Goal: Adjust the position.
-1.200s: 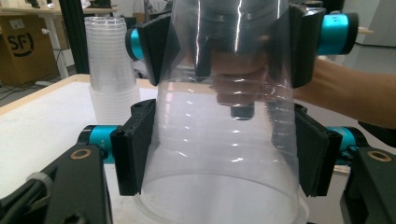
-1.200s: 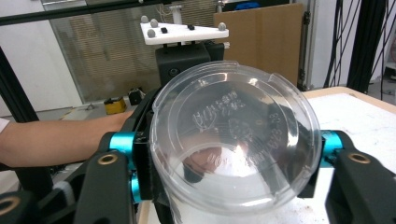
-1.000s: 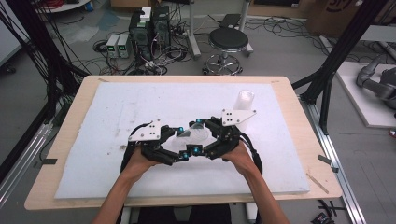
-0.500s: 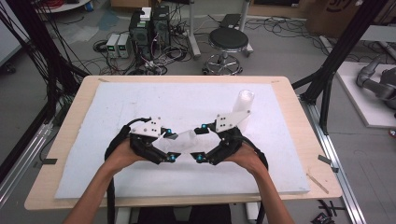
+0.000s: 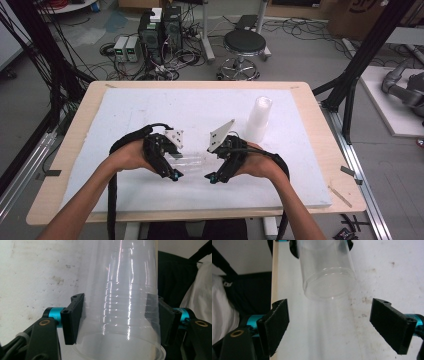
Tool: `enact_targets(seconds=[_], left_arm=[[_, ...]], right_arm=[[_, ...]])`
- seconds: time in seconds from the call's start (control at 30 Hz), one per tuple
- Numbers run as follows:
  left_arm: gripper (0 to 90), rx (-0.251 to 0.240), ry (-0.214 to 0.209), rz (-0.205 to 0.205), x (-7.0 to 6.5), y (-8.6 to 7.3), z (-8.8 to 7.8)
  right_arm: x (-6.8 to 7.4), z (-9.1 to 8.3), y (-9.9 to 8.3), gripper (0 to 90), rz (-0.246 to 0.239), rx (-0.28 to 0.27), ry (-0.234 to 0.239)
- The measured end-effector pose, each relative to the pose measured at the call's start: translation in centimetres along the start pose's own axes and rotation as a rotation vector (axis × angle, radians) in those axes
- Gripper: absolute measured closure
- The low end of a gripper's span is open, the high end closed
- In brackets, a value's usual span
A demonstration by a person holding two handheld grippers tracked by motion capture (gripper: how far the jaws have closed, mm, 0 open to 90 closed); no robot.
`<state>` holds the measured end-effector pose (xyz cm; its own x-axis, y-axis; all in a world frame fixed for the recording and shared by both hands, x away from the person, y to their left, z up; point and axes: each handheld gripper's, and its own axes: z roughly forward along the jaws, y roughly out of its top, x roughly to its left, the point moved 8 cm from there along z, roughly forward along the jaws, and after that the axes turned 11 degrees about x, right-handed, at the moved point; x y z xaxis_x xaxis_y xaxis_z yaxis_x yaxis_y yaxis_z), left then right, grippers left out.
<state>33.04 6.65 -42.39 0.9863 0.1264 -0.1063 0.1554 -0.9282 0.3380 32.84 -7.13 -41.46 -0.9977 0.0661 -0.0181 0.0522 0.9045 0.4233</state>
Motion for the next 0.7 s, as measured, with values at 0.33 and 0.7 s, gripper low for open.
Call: enact_targets(seconds=[0.33, 0.7], left_arm=[[33.1, 0.037, -0.001, 0.006, 0.0, 0.6, 0.5], [33.2, 0.032, 0.010, 0.037, -0.4, 1.6, 0.8]], right_arm=[[-0.5, 0.3, 0.3, 18.3, -0.018, 0.082, 0.014], [-0.3, 0.5, 0.7, 22.8, -0.026, 0.072, 0.057]])
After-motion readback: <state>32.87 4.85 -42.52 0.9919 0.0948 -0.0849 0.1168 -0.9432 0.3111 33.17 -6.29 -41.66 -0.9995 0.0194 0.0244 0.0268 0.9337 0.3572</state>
